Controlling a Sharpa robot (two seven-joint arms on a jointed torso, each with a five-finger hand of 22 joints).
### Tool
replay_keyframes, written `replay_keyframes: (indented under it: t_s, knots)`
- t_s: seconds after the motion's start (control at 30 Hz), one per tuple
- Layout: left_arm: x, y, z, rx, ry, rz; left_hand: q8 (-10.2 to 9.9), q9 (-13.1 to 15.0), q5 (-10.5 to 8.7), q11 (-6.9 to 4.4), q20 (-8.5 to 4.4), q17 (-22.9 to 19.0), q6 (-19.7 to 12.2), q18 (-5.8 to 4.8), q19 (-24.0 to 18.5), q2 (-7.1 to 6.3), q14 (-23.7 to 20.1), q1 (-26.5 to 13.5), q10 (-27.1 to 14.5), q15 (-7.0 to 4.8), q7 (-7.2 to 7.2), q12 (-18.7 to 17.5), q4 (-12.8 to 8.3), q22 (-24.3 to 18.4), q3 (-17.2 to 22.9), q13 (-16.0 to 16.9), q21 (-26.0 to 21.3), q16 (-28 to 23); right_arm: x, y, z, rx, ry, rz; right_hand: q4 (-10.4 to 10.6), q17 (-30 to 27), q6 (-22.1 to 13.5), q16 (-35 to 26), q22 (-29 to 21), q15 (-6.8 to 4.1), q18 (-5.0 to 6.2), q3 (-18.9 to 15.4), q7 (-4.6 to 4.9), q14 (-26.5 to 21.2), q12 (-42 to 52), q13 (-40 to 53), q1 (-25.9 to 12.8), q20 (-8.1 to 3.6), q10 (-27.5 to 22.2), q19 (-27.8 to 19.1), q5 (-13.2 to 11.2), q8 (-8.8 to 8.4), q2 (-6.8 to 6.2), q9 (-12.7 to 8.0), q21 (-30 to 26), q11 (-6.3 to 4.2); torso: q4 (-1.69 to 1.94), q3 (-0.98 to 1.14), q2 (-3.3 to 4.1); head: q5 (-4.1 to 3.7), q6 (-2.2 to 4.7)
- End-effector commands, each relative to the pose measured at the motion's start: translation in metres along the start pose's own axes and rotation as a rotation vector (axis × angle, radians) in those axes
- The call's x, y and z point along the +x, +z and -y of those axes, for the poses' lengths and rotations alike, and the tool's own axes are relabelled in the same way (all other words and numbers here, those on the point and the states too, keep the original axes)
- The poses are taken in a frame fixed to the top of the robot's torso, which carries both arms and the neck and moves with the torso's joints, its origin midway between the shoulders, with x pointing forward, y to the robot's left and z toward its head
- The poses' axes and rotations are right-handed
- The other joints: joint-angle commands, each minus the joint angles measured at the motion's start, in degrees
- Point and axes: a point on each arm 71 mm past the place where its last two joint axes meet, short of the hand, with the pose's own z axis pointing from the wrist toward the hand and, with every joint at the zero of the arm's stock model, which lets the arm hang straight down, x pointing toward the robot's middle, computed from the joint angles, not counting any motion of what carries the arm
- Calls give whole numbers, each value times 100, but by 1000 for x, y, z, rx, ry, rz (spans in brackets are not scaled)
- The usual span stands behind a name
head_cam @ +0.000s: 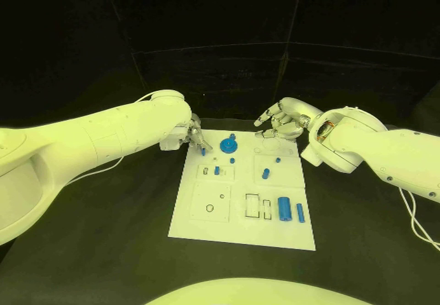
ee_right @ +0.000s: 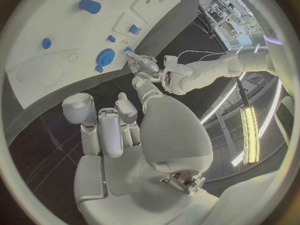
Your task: Assemble the parts on the task board
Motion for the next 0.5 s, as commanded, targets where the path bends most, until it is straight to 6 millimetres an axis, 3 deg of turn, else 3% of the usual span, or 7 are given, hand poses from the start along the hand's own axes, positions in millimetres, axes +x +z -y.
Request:
replay_keyframes:
  t_s: [0.03, 0.23, 0.5]
  knots:
    - [1, 0, 1, 0, 20, -15, 25, -11, 4, -19, 3, 1509, 43, 47, 30, 30, 605, 112, 10, 15, 13, 26, -59, 10, 11, -6, 17, 18, -1, 0, -2, -11, 1, 0, -6, -5, -22, -22, -5, -35, 103, 29, -8, 285, -31, -5, 37, 7, -46, -24, 29, 18, 6, -6, -29, 1, -1, -2, 1, -6, -8]
    - [1, 0, 1, -2, 23, -20, 27, -36, 6, -20, 1, 1509, 33, 45, 34, 127, 605, 253, 6, 14, 13, 27, -141, 25, 90, -12, 24, 18, -1, 1, -2, -12, 1, 0, -6, -5, -22, -22, -5, -35, 103, 29, -8, 285, -31, -5, 37, 7, -46, -24, 29, 18, 6, -6, -29, 1, 1, 2, 1, -5, -12]
    - [-1, 0, 2, 10, 8, 4, 16, -91, 9, -41, -12, 1509, -1, 47, 34, 414, 605, 596, 3, -2, -9, 26, -362, 27, 432, -19, 17, 18, 0, 1, -2, -12, 1, -1, -6, -5, -22, -22, -5, -35, 103, 29, -8, 285, -31, -5, 37, 7, -46, -24, 29, 18, 6, -6, -29, 1, 0, 2, 0, -7, -22]
